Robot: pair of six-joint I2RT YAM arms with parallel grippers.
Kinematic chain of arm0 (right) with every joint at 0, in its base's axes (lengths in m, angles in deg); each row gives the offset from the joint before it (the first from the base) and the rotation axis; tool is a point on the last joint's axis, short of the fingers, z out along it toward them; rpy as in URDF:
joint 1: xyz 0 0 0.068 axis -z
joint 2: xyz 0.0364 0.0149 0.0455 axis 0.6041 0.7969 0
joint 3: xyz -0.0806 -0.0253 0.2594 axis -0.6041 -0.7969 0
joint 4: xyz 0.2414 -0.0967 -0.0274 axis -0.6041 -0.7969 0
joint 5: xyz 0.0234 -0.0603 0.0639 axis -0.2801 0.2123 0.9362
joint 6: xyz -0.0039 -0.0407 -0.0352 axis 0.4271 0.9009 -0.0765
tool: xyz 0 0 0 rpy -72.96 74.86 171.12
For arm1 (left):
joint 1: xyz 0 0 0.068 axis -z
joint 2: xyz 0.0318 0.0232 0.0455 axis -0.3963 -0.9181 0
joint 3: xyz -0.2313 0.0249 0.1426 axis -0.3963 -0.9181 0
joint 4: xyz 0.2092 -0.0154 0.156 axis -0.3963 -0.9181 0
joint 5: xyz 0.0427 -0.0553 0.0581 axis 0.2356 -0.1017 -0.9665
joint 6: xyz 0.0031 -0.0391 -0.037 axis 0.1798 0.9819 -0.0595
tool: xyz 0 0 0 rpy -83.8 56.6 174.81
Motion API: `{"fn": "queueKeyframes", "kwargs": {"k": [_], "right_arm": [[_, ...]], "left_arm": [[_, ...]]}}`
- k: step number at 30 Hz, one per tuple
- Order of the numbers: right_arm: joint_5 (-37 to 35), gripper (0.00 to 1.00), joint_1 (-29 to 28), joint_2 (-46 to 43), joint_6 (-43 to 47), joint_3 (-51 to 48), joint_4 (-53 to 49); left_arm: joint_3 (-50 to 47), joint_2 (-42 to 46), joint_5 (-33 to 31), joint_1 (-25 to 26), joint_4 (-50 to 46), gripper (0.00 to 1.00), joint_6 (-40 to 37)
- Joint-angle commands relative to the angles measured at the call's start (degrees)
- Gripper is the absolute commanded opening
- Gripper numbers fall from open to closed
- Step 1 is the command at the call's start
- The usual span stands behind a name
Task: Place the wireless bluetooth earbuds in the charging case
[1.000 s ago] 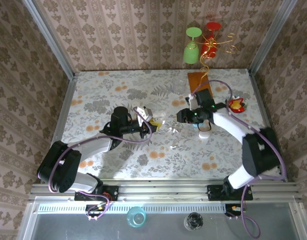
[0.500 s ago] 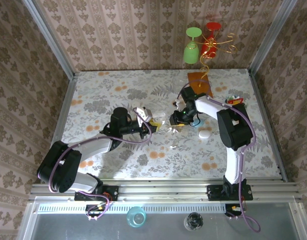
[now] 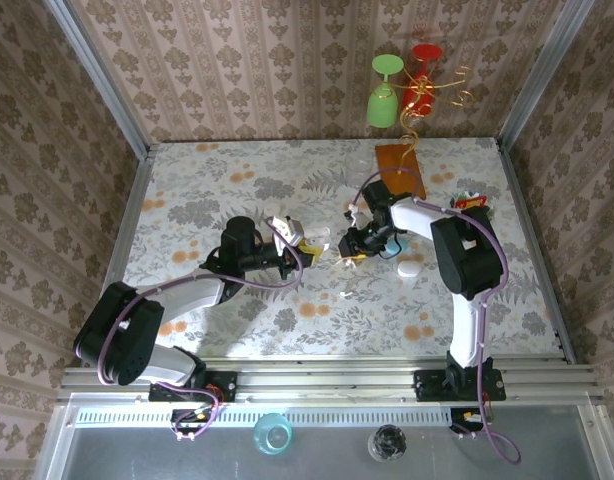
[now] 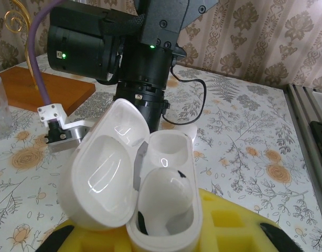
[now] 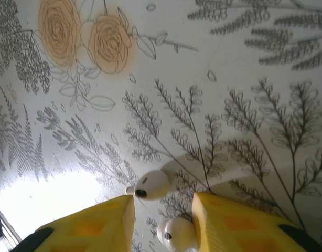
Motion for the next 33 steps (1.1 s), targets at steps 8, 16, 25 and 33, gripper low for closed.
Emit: {"fn": "queueKeyframes", "kwargs": {"k": [8, 16, 25, 33], "right_arm": [[0.52, 0.40, 0.20, -2.58, 1.18, -4.30, -3.24], [-0.85, 0.32, 0.22, -3.10, 2.46, -4.39, -4.94], [-2.91, 0.23, 0.04, -3.29, 4.96, -4.92, -5.01], [-6.81, 0.20, -0.99, -10.64, 4.92, -8.91, 3.76]], "left_arm": [[0.36, -0.12, 1.23, -0.38, 2.84, 0.03, 0.83], [0.80, -0.12, 1.44, -0.38, 2.01, 0.03, 0.44], [1.20, -1.36, 1.75, -0.31, 2.51, 0.03, 0.75], [1.02, -1.62, 1.44, -0.43, 2.27, 0.03, 0.83]]}}
